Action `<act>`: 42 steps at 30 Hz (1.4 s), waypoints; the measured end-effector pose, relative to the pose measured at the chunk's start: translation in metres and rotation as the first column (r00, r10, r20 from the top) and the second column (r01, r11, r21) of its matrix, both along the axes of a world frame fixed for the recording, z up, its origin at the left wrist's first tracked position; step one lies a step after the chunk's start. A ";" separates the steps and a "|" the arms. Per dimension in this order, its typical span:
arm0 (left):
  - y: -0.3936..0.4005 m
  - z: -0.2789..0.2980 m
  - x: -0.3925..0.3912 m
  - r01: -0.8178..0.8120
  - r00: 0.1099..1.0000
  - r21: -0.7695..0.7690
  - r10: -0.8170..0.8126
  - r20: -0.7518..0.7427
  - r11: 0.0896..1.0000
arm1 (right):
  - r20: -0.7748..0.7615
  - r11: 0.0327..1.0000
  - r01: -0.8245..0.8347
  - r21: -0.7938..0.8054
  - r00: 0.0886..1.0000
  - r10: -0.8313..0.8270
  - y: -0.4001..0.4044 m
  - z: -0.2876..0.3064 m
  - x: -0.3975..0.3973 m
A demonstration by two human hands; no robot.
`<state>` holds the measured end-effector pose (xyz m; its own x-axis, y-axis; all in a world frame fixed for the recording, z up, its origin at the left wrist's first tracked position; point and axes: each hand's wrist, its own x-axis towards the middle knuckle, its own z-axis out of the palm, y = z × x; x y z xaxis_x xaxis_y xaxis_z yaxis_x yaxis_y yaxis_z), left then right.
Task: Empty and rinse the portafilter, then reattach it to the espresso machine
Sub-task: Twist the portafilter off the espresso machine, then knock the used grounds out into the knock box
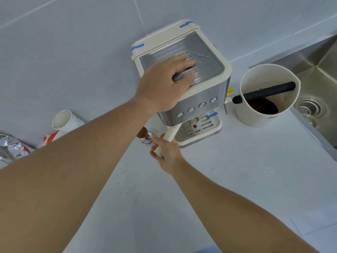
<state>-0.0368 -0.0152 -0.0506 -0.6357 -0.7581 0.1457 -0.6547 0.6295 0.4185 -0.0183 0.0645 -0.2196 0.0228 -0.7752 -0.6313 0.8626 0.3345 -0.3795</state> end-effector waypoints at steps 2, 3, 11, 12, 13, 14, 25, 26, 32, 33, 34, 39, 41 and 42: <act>0.000 -0.001 0.000 -0.005 1.000 0.003 0.005 0.001 1.000 | 0.019 1.000 -0.005 0.010 1.000 0.005 0.006 -0.003 0.002; 0.000 -0.001 0.000 -0.006 1.000 0.000 0.006 0.002 1.000 | 0.020 1.000 -0.015 0.015 1.000 0.014 0.010 -0.004 0.002; 0.000 0.000 0.001 0.005 1.000 -0.001 -0.005 0.009 1.000 | 0.020 0.995 -0.088 0.053 0.996 0.087 0.047 -0.008 -0.025; 0.001 0.001 0.001 0.003 1.000 -0.001 -0.003 0.009 1.000 | 0.013 0.992 -0.107 0.066 0.994 0.106 0.053 -0.008 -0.030; 0.001 0.001 0.000 0.000 1.000 0.001 0.000 0.010 1.000 | 0.011 0.989 -0.126 0.078 0.992 0.125 0.059 -0.008 -0.034; 0.002 0.002 0.000 -0.003 1.000 0.003 0.003 0.012 1.000 | 0.015 0.986 -0.147 0.085 0.989 0.146 0.066 -0.008 -0.038; 0.007 0.006 -0.001 -0.005 0.997 -0.002 0.005 0.071 1.000 | 0.063 0.929 -0.366 0.063 0.930 0.362 0.139 0.004 -0.104; 0.009 0.006 -0.002 -0.006 0.997 0.005 0.005 0.083 1.000 | 0.054 0.923 -0.379 0.064 0.925 0.376 0.145 0.006 -0.114; 0.014 0.011 -0.003 -0.007 0.988 0.020 0.004 0.152 1.000 | 0.014 0.899 -0.433 0.067 0.901 0.433 0.168 0.022 -0.169; 0.015 0.012 -0.005 -0.015 0.986 0.020 0.011 0.165 1.000 | 0.001 0.895 -0.441 0.067 0.897 0.442 0.171 0.024 -0.180; 0.016 0.012 -0.005 -0.023 0.984 0.024 0.019 0.178 0.999 | -0.007 0.893 -0.446 0.065 0.894 0.448 0.173 0.027 -0.189; 0.024 0.013 -0.024 -0.154 0.977 0.037 0.146 0.158 0.987 | -0.035 0.890 -0.455 0.038 0.889 0.456 0.186 0.033 -0.238; 0.025 0.015 -0.033 -0.182 0.970 0.002 0.179 0.166 0.983 | -0.038 0.894 -0.447 0.030 0.893 0.448 0.189 0.037 -0.253; 0.026 0.017 -0.040 -0.186 0.968 -0.016 0.186 0.167 0.982 | -0.045 0.898 -0.440 0.023 0.897 0.440 0.191 0.040 -0.263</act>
